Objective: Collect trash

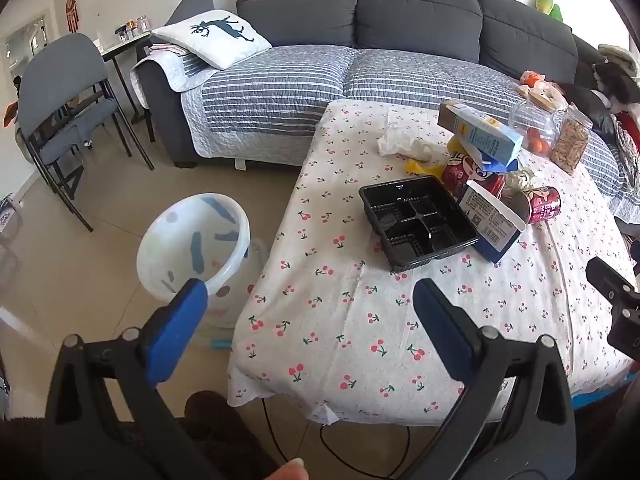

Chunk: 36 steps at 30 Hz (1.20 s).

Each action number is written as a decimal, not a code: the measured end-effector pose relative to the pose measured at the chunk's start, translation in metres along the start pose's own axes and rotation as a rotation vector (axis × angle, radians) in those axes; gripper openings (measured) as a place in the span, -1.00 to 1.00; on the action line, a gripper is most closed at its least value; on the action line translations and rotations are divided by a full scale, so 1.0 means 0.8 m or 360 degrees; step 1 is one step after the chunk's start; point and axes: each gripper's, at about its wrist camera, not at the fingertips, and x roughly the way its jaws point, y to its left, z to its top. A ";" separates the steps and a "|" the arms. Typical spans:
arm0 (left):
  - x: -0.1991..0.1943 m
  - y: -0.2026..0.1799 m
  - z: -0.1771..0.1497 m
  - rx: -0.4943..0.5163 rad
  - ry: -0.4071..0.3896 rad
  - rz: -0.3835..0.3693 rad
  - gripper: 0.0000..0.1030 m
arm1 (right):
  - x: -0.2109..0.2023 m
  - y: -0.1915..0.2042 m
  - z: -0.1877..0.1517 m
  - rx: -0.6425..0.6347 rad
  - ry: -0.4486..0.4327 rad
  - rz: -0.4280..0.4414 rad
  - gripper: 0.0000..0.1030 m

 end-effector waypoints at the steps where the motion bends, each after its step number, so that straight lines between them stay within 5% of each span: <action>1: 0.000 0.000 0.000 -0.0002 -0.0001 0.0000 0.98 | 0.000 0.000 0.000 0.0000 0.0000 0.0000 1.00; 36: -0.003 0.010 0.004 -0.0011 -0.0019 0.0003 0.98 | 0.004 0.000 -0.002 0.0021 0.0027 0.0017 1.00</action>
